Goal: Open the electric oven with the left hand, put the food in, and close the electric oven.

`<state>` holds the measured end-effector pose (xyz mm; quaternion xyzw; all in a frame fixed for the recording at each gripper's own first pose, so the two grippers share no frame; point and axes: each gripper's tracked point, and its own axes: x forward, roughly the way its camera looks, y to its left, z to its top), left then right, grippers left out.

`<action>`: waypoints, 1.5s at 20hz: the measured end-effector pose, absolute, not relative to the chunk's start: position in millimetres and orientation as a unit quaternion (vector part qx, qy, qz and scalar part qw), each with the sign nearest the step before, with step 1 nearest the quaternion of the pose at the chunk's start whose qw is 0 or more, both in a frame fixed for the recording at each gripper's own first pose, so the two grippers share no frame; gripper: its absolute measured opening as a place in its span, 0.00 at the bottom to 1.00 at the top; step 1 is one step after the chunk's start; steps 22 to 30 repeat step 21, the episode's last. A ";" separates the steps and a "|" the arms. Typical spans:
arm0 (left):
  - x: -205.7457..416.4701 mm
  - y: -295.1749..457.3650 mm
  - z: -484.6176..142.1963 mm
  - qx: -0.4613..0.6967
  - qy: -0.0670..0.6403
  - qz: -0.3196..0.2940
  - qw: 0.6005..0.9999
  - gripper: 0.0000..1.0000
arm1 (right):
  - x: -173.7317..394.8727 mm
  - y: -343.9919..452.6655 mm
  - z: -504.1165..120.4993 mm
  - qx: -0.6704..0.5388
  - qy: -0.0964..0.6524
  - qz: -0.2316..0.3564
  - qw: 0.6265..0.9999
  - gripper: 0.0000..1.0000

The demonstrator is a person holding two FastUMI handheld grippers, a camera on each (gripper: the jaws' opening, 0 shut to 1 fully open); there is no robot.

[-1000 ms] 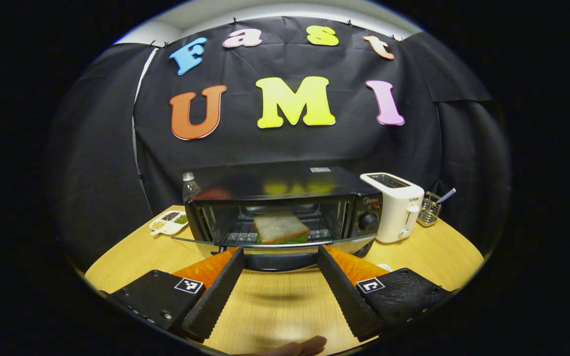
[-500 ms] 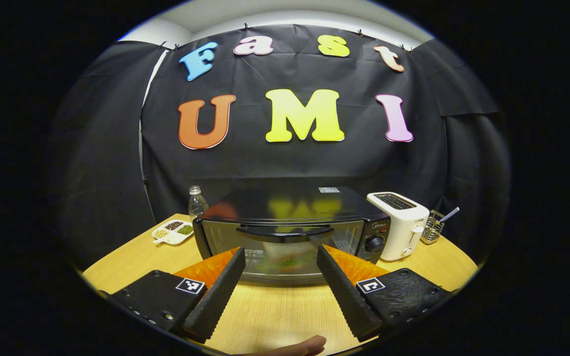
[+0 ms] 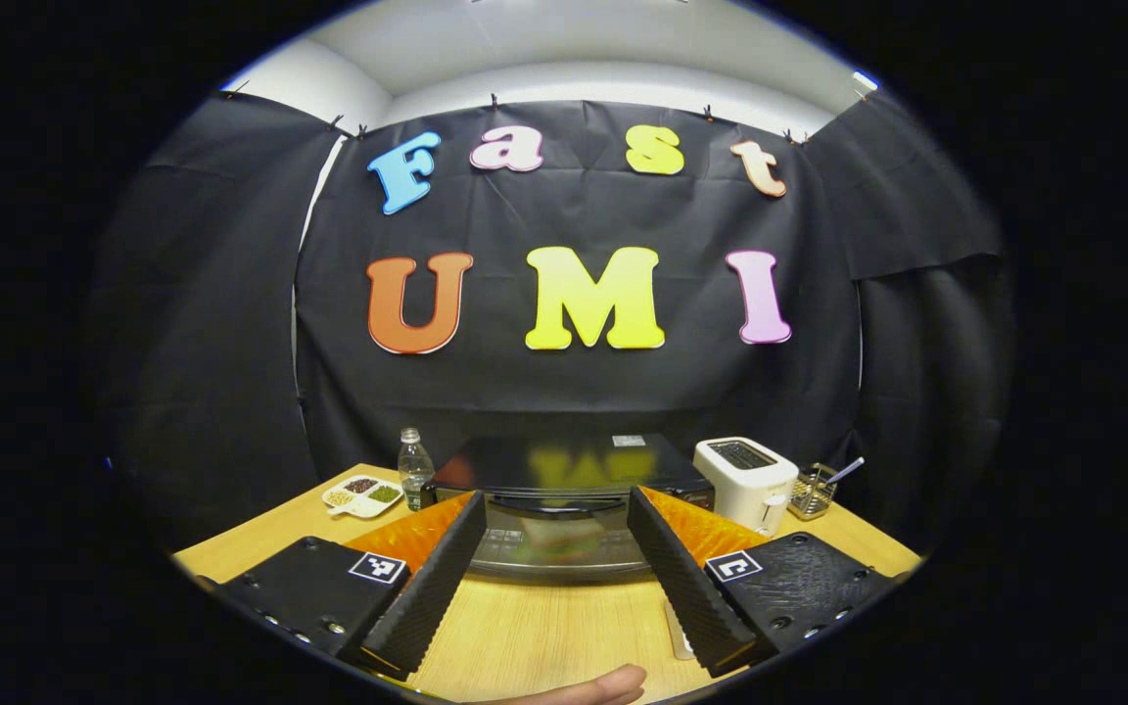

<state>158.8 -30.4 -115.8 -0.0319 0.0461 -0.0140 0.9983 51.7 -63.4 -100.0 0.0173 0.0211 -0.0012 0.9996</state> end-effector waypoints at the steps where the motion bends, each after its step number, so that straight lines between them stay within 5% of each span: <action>1: 149.5 -30.1 -107.4 -0.037 0.038 -0.017 0.998 0.95 | 50.0 -61.7 -98.5 0.017 0.018 0.000 1.000 0.94; 13: 51.8 -12.7 -56.4 -0.007 -0.008 -0.026 1.000 0.95 | 36.3 -49.5 -75.3 0.025 -0.028 0.005 0.999 0.94; 30: 30.2 2.8 -78.8 0.004 0.011 -0.013 1.000 0.95 | 38.3 -34.2 -79.1 0.027 -0.027 0.023 0.999 0.94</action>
